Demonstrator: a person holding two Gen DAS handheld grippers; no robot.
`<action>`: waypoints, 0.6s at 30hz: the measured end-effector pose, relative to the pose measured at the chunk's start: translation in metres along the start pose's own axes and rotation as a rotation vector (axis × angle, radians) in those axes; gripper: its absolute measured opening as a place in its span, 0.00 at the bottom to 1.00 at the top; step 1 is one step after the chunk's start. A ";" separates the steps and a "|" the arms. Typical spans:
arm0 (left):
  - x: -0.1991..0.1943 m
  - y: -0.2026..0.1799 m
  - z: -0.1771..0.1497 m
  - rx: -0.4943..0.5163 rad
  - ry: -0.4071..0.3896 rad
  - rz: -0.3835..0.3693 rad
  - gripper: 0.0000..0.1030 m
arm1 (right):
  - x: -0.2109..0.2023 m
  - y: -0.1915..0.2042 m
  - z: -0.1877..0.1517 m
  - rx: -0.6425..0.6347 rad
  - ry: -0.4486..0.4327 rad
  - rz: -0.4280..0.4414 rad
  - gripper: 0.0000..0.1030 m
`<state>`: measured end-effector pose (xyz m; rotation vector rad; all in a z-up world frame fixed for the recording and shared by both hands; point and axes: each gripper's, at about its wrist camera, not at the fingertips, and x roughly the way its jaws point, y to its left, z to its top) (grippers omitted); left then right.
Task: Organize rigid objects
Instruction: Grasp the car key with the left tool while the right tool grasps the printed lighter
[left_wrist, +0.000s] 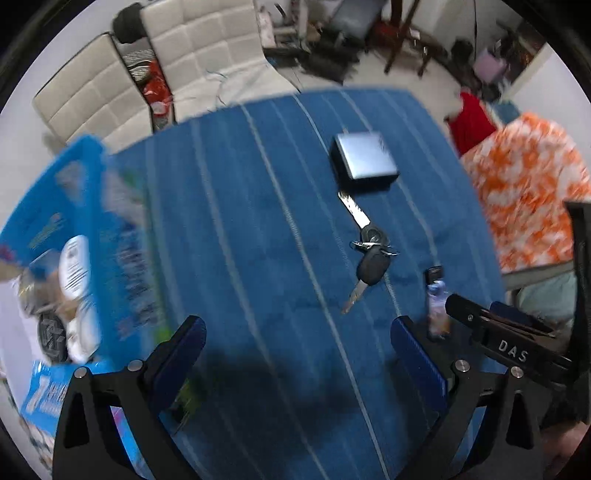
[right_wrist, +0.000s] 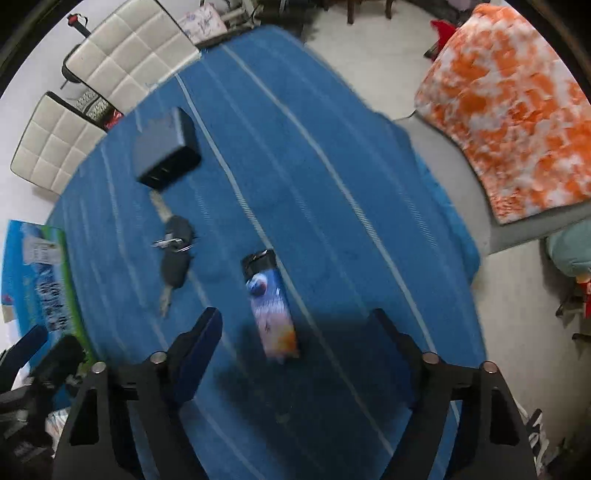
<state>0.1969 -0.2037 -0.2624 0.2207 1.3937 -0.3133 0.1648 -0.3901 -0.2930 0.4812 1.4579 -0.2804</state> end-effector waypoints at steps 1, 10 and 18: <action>0.009 -0.004 0.003 0.012 0.017 0.003 0.92 | 0.007 0.001 0.002 -0.010 0.008 0.004 0.73; 0.044 -0.035 0.029 0.097 0.057 -0.008 0.85 | 0.026 0.013 0.001 -0.197 -0.024 -0.144 0.27; 0.087 -0.067 0.050 0.138 0.121 0.008 0.77 | 0.023 -0.026 0.014 -0.105 0.002 -0.123 0.27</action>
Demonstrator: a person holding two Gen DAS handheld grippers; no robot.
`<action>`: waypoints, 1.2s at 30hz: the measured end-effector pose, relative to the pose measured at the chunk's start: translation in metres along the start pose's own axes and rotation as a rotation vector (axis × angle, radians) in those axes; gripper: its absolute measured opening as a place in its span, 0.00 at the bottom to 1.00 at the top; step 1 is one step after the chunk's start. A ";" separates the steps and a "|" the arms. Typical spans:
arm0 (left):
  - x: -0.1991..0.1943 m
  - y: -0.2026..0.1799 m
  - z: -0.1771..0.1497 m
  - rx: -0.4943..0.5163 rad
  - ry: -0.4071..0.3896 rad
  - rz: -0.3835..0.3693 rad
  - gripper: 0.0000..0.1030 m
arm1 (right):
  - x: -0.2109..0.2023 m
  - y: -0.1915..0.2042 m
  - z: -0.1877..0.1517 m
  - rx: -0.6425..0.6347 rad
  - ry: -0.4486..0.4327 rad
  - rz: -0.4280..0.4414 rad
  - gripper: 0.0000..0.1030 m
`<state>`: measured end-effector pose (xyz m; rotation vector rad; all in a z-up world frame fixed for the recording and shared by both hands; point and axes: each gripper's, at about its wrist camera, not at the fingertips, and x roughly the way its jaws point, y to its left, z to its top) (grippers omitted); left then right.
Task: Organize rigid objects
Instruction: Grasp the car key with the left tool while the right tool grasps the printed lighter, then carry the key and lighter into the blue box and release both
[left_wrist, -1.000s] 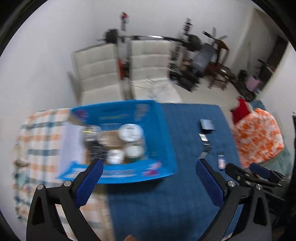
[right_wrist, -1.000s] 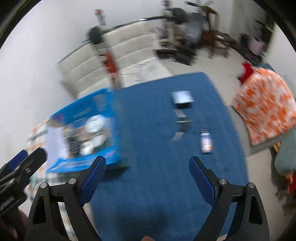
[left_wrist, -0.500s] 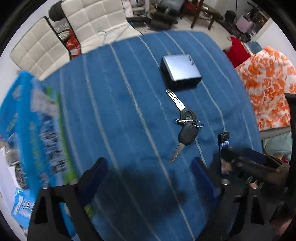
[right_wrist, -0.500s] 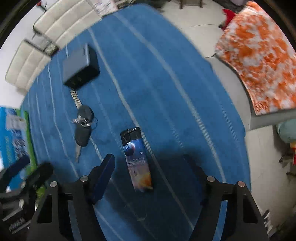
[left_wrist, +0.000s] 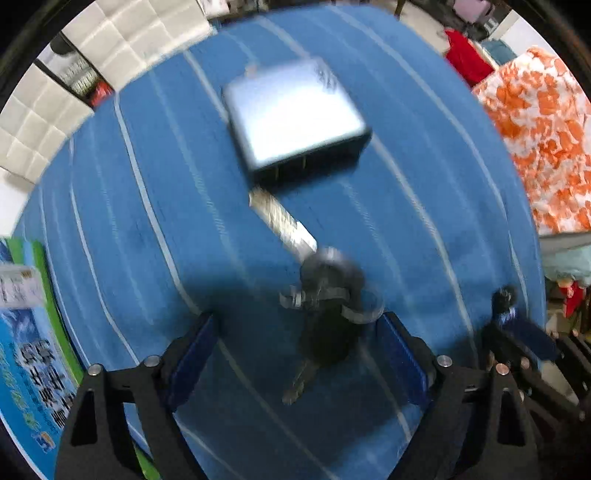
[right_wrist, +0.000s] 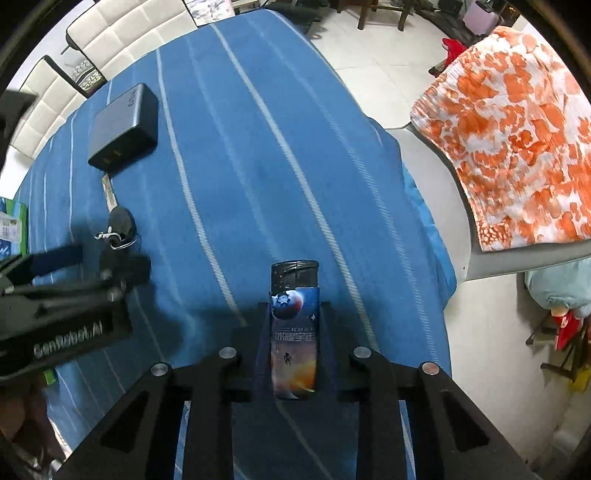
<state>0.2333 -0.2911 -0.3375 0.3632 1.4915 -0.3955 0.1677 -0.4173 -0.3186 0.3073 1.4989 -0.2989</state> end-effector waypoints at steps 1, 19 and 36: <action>-0.003 -0.001 0.001 -0.002 -0.015 0.001 0.67 | -0.002 0.000 0.000 -0.001 -0.003 -0.004 0.27; -0.078 0.053 -0.057 -0.165 -0.127 -0.166 0.29 | -0.067 0.015 -0.029 0.018 -0.108 0.023 0.26; -0.239 0.150 -0.150 -0.299 -0.453 -0.252 0.29 | -0.235 0.140 -0.086 -0.166 -0.354 0.164 0.26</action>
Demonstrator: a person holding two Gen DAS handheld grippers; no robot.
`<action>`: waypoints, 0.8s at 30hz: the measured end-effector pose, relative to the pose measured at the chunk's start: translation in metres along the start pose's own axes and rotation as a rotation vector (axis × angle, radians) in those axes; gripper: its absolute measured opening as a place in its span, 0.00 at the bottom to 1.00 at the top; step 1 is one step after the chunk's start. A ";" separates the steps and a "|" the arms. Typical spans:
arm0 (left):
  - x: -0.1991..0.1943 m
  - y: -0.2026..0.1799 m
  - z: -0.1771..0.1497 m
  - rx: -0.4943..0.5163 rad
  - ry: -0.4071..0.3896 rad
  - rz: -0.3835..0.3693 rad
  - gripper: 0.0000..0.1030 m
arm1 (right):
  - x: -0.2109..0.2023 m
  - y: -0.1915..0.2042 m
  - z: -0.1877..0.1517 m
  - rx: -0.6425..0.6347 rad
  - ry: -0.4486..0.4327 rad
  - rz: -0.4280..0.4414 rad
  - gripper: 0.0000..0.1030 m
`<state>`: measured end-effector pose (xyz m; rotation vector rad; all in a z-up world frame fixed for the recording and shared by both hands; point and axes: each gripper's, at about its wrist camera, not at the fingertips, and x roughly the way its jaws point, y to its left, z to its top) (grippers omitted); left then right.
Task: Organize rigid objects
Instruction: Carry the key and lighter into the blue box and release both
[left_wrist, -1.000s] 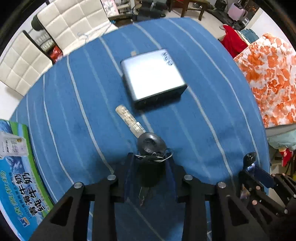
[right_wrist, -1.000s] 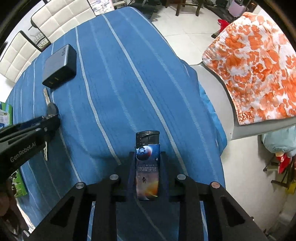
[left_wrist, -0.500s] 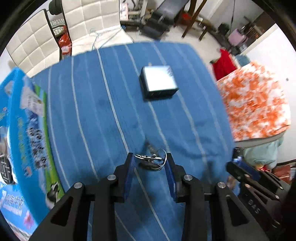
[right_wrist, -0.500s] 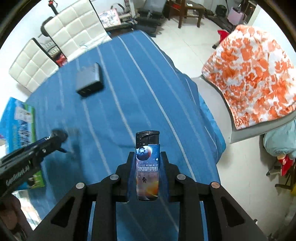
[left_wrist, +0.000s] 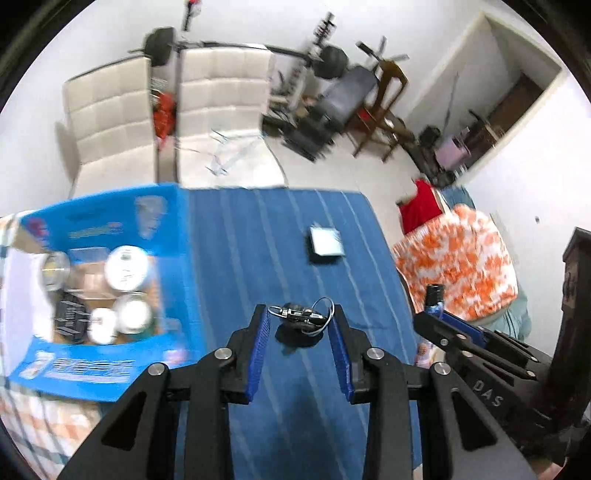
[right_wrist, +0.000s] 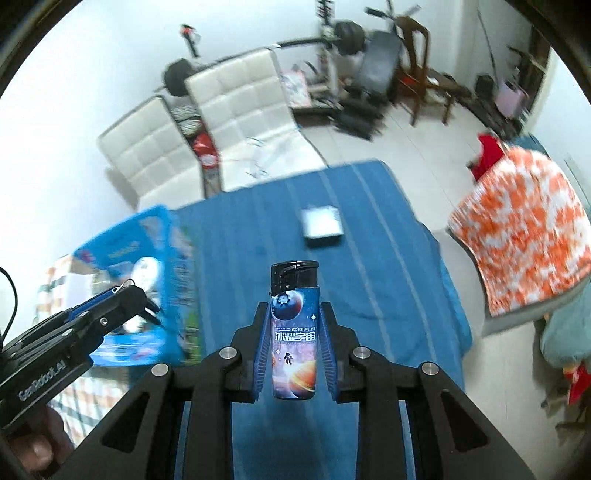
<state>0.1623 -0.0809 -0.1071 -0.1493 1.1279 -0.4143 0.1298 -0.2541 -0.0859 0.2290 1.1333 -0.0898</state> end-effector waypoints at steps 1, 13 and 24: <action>-0.008 0.013 0.000 -0.013 -0.014 0.023 0.29 | -0.003 0.015 -0.001 -0.015 -0.007 0.012 0.26; -0.041 0.198 -0.019 -0.254 -0.021 0.196 0.04 | 0.060 0.180 -0.020 -0.157 0.071 0.132 0.26; 0.014 0.289 -0.026 -0.354 0.099 0.210 0.04 | 0.184 0.241 -0.027 -0.192 0.270 0.103 0.26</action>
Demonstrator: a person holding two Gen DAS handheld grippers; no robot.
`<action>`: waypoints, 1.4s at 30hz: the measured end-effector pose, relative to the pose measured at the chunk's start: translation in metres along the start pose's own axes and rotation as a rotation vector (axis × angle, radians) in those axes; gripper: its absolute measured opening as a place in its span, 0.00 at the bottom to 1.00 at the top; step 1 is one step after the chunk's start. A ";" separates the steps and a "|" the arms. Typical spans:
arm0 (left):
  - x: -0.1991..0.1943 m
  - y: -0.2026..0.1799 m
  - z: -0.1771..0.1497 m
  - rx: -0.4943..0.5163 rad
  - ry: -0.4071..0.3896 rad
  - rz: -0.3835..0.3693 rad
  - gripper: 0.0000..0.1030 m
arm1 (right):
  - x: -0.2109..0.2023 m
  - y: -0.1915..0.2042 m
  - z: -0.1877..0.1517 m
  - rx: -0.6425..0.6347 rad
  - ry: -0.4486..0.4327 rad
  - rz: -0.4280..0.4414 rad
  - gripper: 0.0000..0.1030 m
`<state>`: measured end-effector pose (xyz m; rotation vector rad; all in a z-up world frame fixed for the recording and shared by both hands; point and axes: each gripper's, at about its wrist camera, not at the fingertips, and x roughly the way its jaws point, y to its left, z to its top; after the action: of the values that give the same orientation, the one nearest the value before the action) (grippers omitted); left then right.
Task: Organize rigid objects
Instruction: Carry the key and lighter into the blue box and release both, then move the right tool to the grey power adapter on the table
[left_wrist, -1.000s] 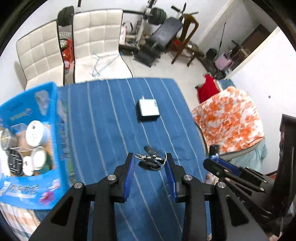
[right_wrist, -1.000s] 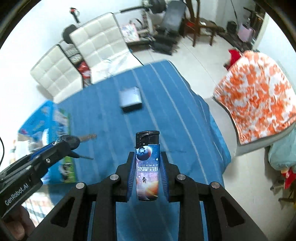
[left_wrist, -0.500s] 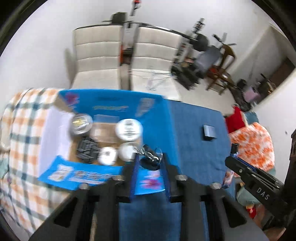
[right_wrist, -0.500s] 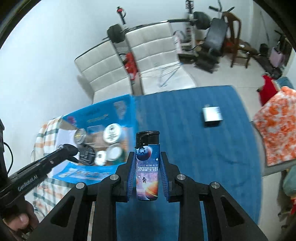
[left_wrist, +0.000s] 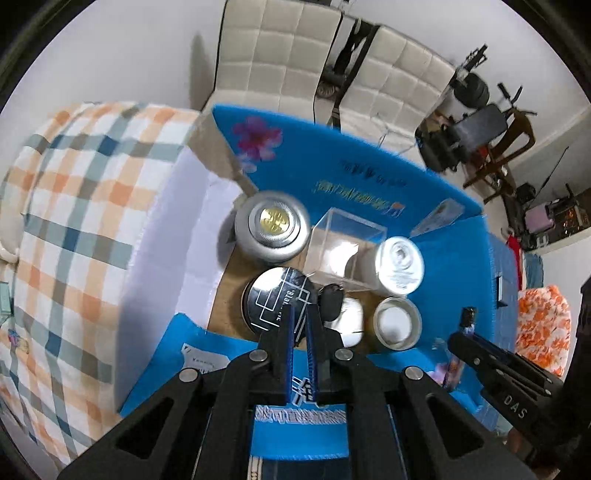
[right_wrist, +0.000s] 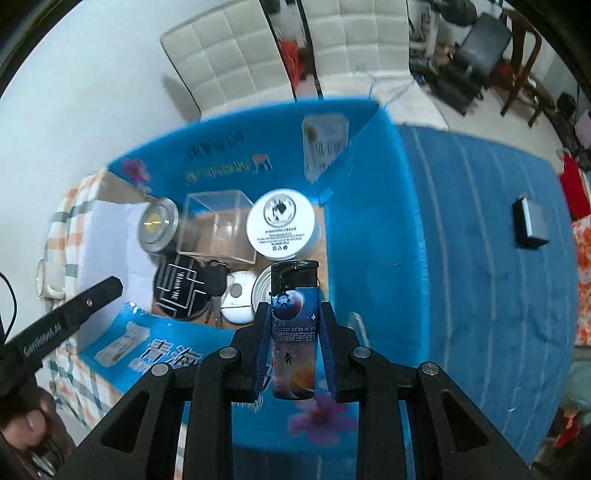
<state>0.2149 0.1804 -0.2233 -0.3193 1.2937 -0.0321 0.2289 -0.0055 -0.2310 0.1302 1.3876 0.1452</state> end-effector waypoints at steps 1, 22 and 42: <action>0.007 -0.001 0.000 0.008 0.016 -0.001 0.04 | 0.007 0.000 0.001 -0.002 0.011 -0.009 0.27; -0.009 -0.022 0.002 0.052 0.023 0.082 0.82 | 0.009 -0.002 0.007 -0.051 0.044 -0.053 0.78; -0.128 -0.070 -0.039 0.147 -0.192 0.196 1.00 | -0.116 0.008 -0.043 -0.126 -0.124 -0.036 0.91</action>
<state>0.1531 0.1311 -0.0949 -0.0660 1.1201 0.0681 0.1662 -0.0185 -0.1248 0.0089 1.2532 0.1918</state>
